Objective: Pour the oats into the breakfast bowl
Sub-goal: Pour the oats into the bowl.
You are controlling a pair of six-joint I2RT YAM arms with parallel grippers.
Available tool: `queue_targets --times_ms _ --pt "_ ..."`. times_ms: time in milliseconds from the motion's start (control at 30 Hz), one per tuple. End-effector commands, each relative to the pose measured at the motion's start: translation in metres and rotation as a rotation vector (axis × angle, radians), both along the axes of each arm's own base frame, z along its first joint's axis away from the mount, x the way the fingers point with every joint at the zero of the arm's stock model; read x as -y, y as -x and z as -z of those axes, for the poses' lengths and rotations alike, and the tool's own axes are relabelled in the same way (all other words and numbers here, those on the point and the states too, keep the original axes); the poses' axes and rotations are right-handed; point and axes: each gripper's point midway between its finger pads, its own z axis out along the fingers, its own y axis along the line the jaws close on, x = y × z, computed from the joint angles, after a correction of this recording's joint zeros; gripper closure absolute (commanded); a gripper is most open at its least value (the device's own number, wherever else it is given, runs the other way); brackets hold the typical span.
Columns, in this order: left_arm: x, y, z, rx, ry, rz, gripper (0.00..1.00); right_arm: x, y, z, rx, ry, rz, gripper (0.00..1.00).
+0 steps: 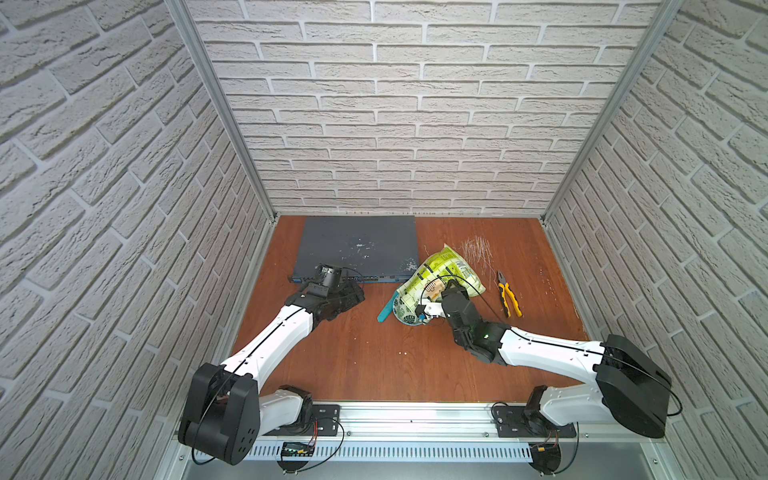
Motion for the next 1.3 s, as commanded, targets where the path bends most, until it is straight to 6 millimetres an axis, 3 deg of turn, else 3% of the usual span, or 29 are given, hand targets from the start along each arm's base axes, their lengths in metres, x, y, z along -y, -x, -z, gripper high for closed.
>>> queue_targets --times_ms 0,1267 --pt "-0.002 0.000 0.001 0.007 0.002 -0.007 0.14 -0.002 -0.006 -0.059 0.175 -0.153 0.054 0.96" --pt "-0.001 -0.002 0.000 0.006 0.001 -0.004 0.11 -0.009 -0.005 -0.072 0.237 -0.038 -0.014 0.96"
